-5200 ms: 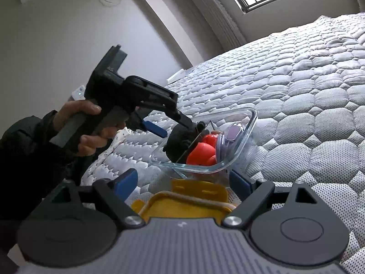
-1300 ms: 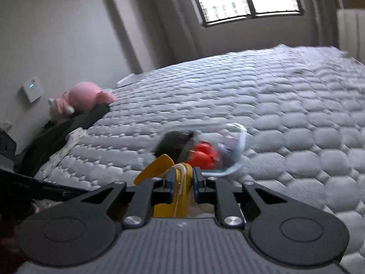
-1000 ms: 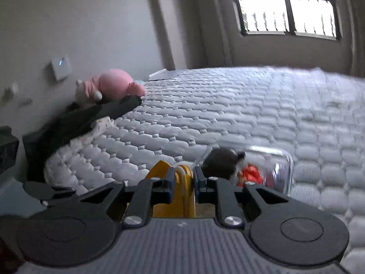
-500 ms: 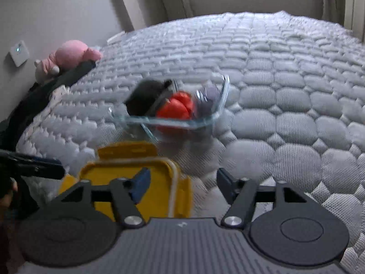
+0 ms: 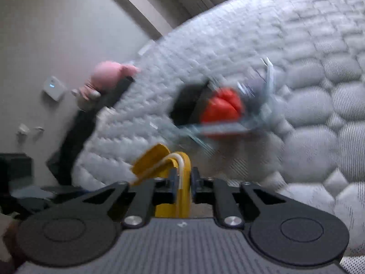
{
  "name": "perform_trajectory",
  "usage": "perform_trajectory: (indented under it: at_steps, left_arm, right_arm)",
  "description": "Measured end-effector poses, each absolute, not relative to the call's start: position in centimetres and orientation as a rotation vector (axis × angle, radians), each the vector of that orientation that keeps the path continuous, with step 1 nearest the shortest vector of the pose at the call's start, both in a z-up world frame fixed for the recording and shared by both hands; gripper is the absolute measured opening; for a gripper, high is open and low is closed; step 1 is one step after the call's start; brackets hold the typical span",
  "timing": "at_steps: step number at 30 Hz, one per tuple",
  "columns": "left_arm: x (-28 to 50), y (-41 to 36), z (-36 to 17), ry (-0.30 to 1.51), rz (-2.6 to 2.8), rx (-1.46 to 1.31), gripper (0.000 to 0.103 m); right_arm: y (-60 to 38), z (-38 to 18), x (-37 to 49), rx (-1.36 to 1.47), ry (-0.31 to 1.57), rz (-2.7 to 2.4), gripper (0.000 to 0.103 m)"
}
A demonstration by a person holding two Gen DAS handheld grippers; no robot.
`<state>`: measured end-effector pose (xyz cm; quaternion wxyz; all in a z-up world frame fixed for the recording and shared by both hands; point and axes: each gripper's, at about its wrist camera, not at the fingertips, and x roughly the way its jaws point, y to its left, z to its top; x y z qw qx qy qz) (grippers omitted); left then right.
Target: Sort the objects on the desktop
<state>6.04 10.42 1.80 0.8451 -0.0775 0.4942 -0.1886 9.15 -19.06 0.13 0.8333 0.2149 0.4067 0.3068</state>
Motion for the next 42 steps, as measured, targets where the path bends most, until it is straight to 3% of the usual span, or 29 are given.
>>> perform_trajectory:
  at_steps: [12, 20, 25, 29, 32, 36, 42]
  left_arm:
    - [7.5, 15.2, 1.9, 0.975, -0.313, -0.201, 0.103]
    - [6.7, 20.9, 1.4, 0.944, -0.271, -0.361, 0.103]
    - [4.7, 23.9, 2.9, 0.895, -0.282, -0.460, 0.103]
    - [4.3, 24.1, 4.4, 0.849, -0.267, -0.451, 0.103]
    - [4.3, 24.2, 4.7, 0.858, -0.253, -0.464, 0.103]
    - [3.4, 24.7, 4.6, 0.863, -0.274, -0.498, 0.103]
    - [1.9, 26.0, 1.7, 0.947, -0.257, -0.576, 0.103]
  right_arm:
    - [-6.7, 13.7, 12.2, 0.087, 0.668, 0.601, 0.011]
    - [4.5, 14.1, 10.8, -0.169, 0.563, 0.578, 0.013]
    - [7.7, 14.5, 8.9, -0.170, 0.581, 0.669, 0.024]
    - [8.4, 14.8, 9.1, -0.041, 0.732, 0.792, 0.046]
    - [7.3, 15.3, 8.6, 0.009, 0.728, 0.820, 0.049]
    - [4.2, 15.4, 7.9, 0.018, 0.637, 0.750, 0.073]
    - [-1.3, 9.7, 8.7, 0.149, 0.768, 0.740, 0.068]
